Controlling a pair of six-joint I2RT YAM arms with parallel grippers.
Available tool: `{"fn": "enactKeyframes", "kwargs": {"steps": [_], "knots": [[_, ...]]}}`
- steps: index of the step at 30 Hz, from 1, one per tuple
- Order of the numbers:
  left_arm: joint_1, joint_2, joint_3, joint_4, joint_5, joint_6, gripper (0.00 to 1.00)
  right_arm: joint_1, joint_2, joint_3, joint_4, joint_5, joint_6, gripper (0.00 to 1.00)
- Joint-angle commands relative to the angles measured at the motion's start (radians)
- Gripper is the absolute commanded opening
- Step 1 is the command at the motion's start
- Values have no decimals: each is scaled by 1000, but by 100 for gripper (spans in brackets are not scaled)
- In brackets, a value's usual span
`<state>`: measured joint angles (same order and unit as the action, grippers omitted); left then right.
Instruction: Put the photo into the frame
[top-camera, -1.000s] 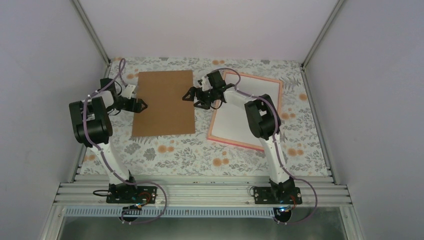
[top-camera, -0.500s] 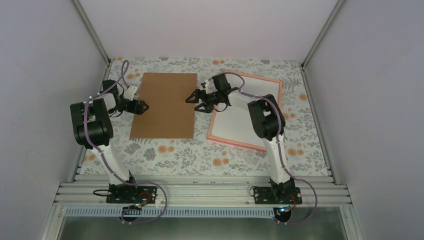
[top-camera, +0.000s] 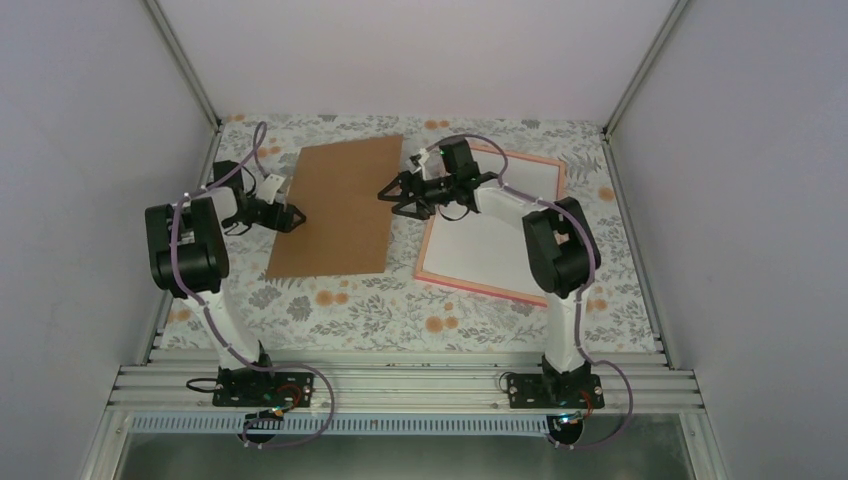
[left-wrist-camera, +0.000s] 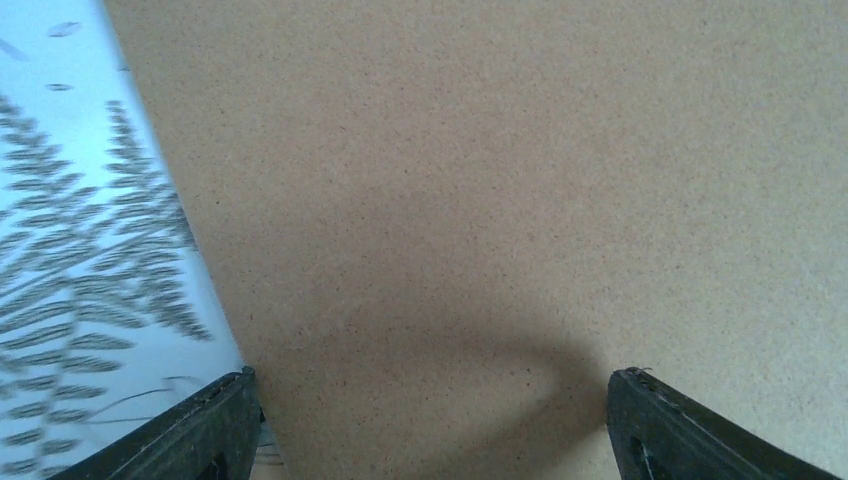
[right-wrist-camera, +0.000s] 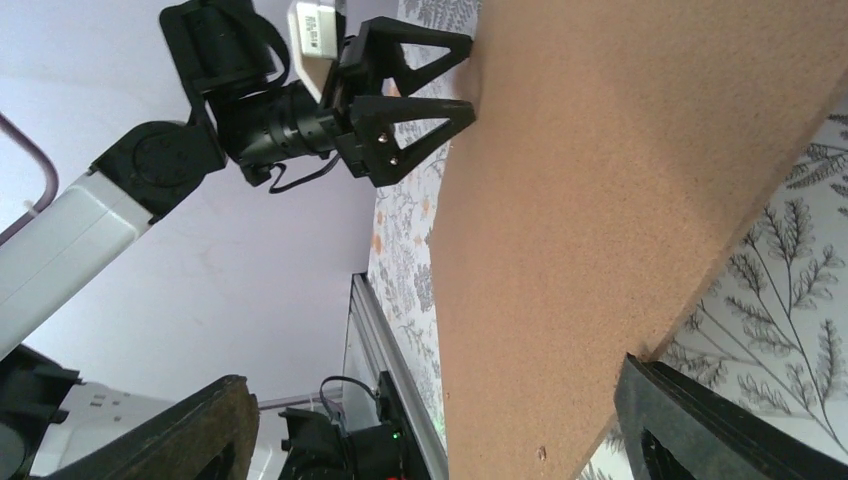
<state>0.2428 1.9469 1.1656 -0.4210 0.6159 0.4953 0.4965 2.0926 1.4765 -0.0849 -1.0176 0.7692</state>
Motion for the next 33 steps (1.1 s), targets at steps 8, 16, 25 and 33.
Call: {"fn": "enactKeyframes", "kwargs": {"steps": [8,16,25,33], "knots": [[-145,-11,-100,-224,238,5,85,-99,-135,-135,-190,-42,-251,88],[-148,-1,-119,-196,196,-23,85,-177,-128,-172,-269,60,-350,87],[-114,-10,-111,-174,144,-47,86,-247,-149,-203,-377,257,-431,84],[-111,-9,-114,-165,142,-52,86,-236,-133,-207,-368,193,-421,76]]}}
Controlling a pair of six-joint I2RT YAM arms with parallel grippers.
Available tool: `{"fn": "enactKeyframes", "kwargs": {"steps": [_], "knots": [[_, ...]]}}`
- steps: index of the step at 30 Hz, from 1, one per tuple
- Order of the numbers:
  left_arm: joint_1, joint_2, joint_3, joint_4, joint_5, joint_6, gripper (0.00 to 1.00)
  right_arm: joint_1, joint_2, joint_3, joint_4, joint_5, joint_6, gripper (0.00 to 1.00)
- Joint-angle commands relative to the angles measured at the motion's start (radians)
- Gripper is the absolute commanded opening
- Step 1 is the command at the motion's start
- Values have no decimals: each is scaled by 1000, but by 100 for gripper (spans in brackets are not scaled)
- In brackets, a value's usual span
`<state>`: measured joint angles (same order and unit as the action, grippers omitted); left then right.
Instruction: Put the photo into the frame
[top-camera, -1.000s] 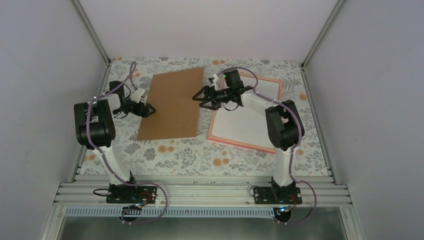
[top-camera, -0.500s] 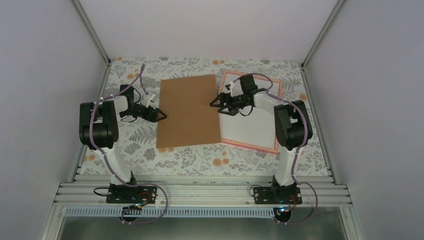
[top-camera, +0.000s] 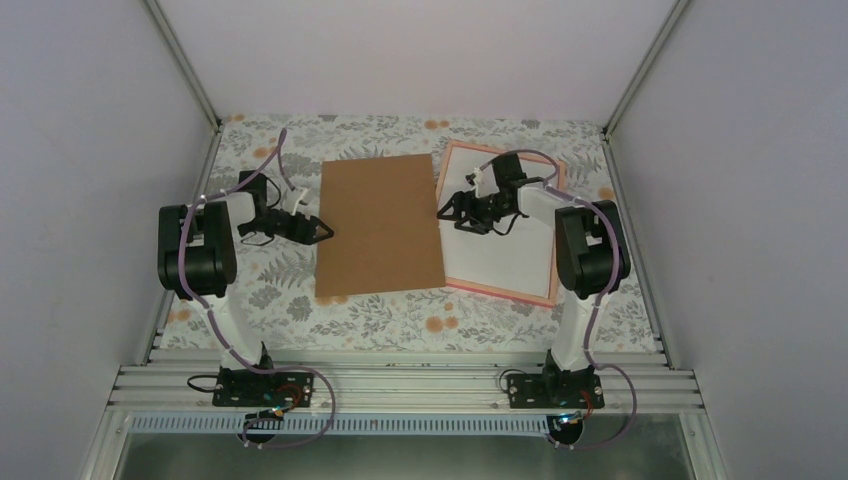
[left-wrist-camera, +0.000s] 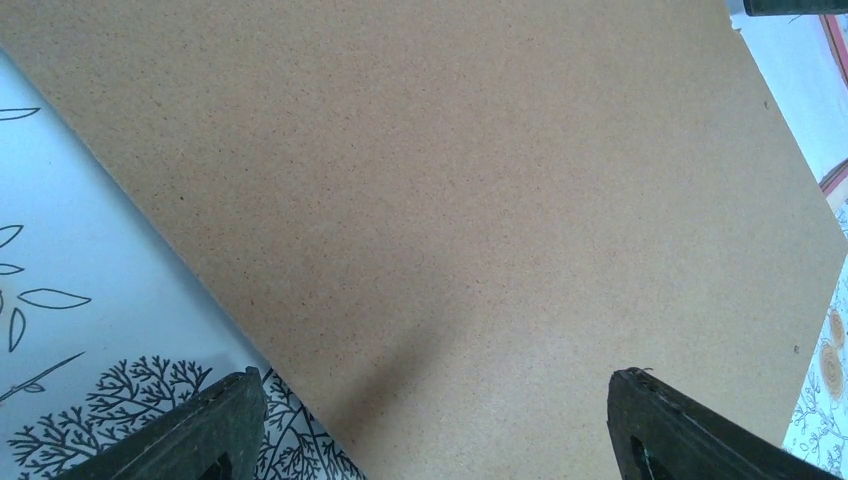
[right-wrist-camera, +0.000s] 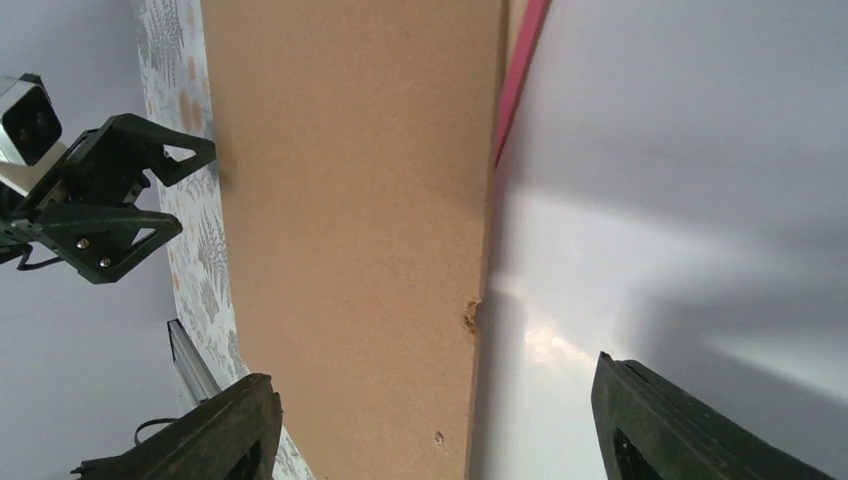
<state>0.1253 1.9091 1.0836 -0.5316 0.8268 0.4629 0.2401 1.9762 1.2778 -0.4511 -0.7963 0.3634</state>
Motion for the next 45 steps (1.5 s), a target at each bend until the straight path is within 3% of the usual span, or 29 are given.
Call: {"fn": "enactKeyframes", "kwargs": {"steps": [1,6,20,28,38,45], "knots": [[7,30,-32,-55,-70,-20,86,23,-13,-9,1,-35,-11,75],[7,34,-34,-53,-71,-21,86,38,10,-13,12,-56,5,67],[-6,44,-50,-37,-64,-29,86,69,87,16,30,-124,57,60],[-27,58,-51,-24,-46,-39,85,79,107,29,73,-221,104,49],[-33,57,-48,-19,-14,-44,85,79,88,-9,244,-363,263,31],[-35,55,-52,-14,-6,-44,85,82,85,-49,342,-403,362,25]]}}
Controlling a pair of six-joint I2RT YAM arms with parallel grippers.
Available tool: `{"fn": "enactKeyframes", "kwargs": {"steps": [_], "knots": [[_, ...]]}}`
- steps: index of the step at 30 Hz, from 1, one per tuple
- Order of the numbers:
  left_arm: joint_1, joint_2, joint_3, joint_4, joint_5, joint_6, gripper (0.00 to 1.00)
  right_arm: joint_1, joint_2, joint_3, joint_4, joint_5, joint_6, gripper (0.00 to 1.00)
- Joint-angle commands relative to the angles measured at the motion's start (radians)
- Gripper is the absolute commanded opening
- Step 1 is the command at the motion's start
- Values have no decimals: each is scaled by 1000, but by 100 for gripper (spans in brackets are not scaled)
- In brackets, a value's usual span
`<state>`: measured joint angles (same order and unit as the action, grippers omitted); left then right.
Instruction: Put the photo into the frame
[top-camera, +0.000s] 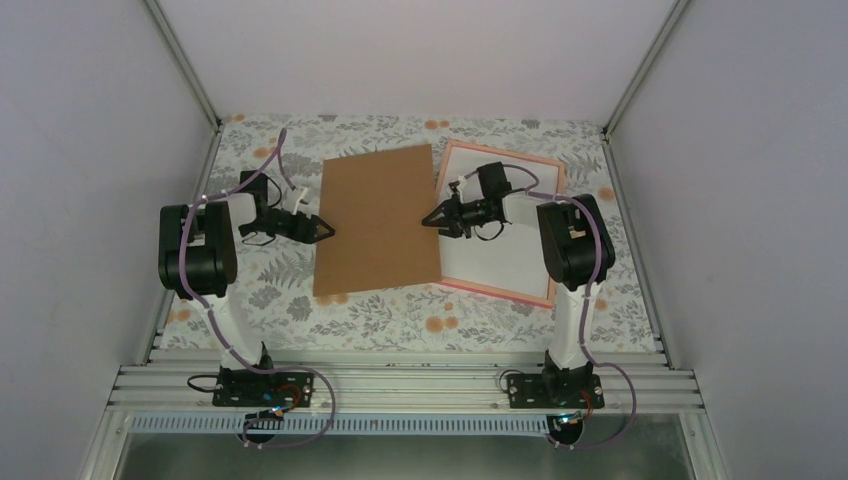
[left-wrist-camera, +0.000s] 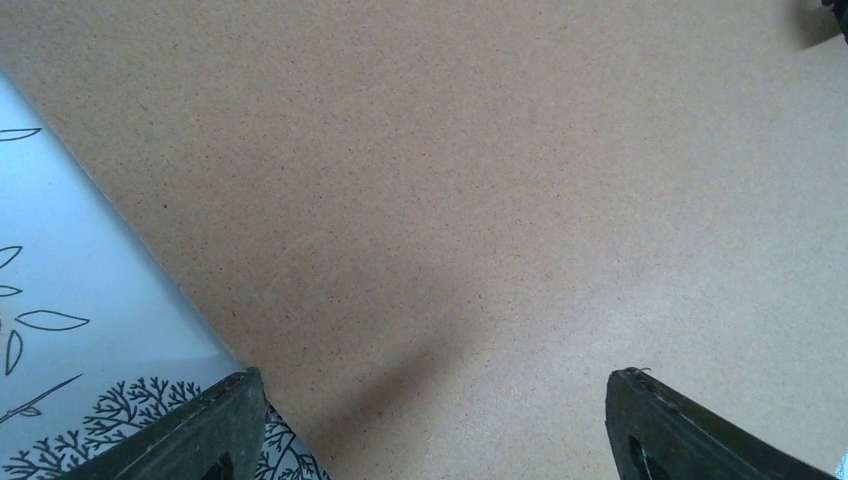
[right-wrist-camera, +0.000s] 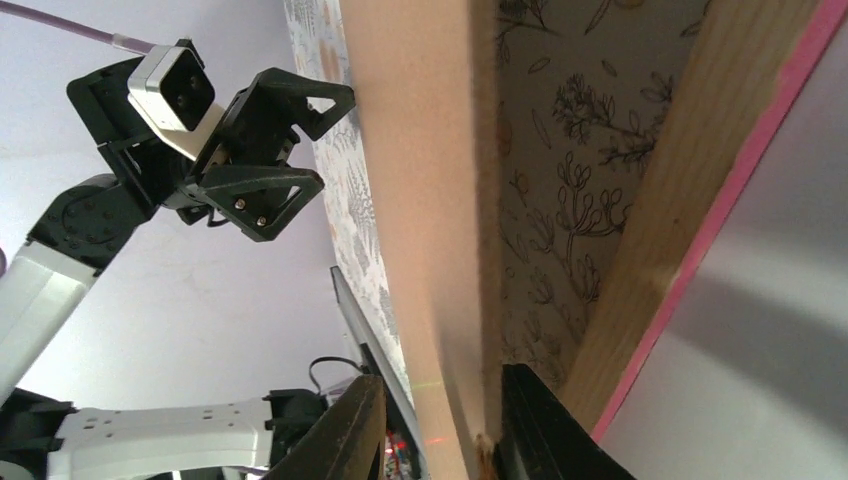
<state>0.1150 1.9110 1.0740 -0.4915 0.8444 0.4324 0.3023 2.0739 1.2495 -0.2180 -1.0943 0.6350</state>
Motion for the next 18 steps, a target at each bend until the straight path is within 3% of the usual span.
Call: {"fn": "enactKeyframes", "kwargs": {"steps": [1,3,7,13,18], "knots": [[-25,50,-42,-55,-24,-12,85,20,-12,-13,97,-97,78,25],[-24,41,-41,-58,-25,-11,85,21,-16,17,44,-68,32,22],[-22,-8,-31,-71,-38,-5,86,22,-28,90,-64,-7,-72,4],[21,-148,37,-88,-100,-18,100,21,-96,187,-116,7,-231,4],[122,-212,192,-145,-93,-65,100,21,-183,218,-49,83,-285,4]]}}
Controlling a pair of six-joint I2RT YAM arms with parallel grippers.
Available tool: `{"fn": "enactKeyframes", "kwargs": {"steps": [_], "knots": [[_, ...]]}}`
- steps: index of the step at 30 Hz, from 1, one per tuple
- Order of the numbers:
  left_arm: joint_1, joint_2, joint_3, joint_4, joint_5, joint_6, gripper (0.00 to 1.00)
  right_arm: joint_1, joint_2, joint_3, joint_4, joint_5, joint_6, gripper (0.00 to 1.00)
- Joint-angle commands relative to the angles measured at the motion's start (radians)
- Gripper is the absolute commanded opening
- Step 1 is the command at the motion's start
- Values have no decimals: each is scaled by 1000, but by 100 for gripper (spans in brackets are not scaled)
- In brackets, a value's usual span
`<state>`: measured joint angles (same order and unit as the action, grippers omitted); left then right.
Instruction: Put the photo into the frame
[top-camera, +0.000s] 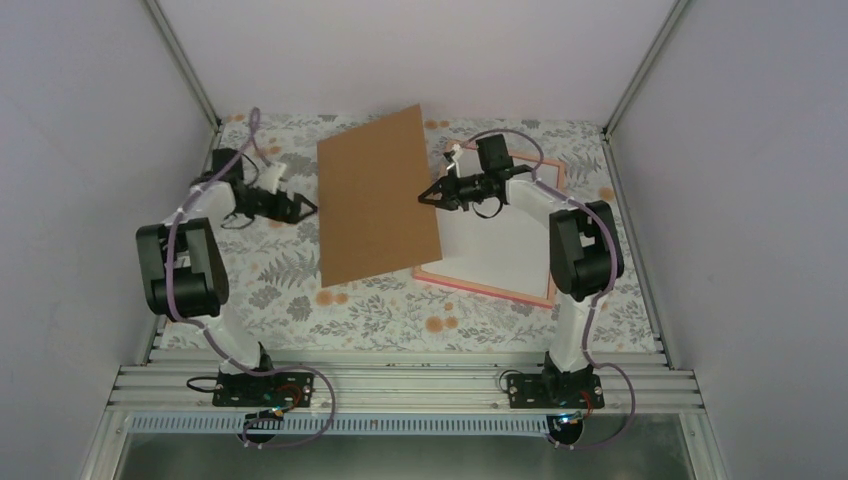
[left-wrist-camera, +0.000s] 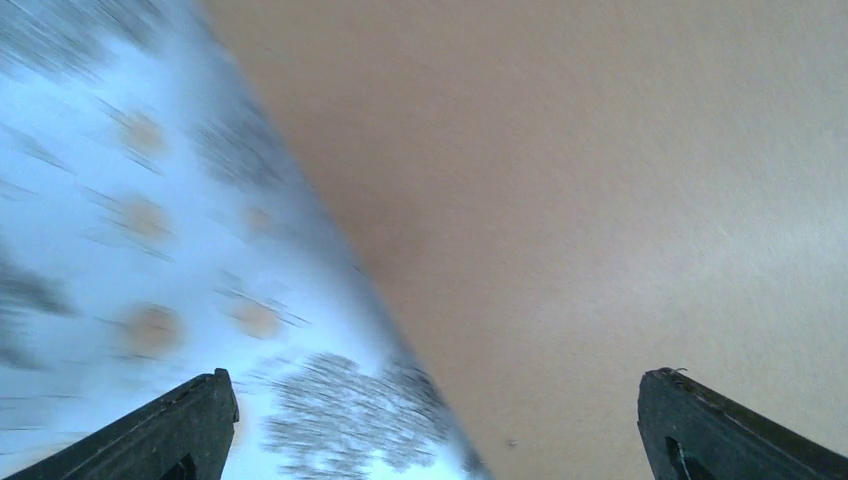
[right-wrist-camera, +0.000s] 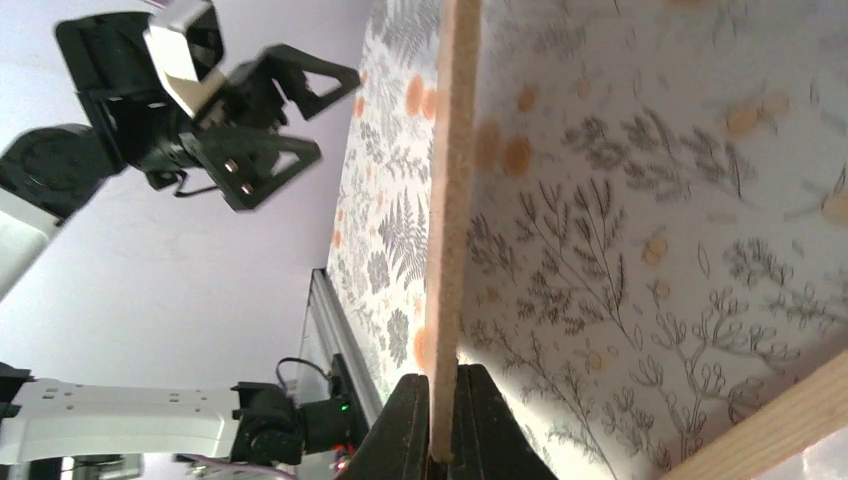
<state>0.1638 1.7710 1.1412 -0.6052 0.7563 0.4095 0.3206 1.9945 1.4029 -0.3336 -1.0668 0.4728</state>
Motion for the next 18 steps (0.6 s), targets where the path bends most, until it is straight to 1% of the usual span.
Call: {"fn": "enactKeyframes", "kwargs": {"steps": [1,4,7,9,12,14,18], "knots": [[90,-80,157,-37,-5,-63,100,3,-110,84,63,72,-137,4],[121,-107,260,-39,-16,-122,100,3,-125,140,55,144,-194,4],[143,-132,343,-24,-36,-174,100,6,-139,200,76,180,-245,4],[161,-145,396,-6,-60,-212,100,16,-150,248,80,219,-306,4],[202,-153,469,10,-72,-258,100,50,-179,298,76,338,-456,4],[233,-149,520,-4,-55,-280,100,77,-211,303,85,435,-574,4],[301,-133,598,-50,37,-331,100,139,-292,230,145,577,-841,4]]}}
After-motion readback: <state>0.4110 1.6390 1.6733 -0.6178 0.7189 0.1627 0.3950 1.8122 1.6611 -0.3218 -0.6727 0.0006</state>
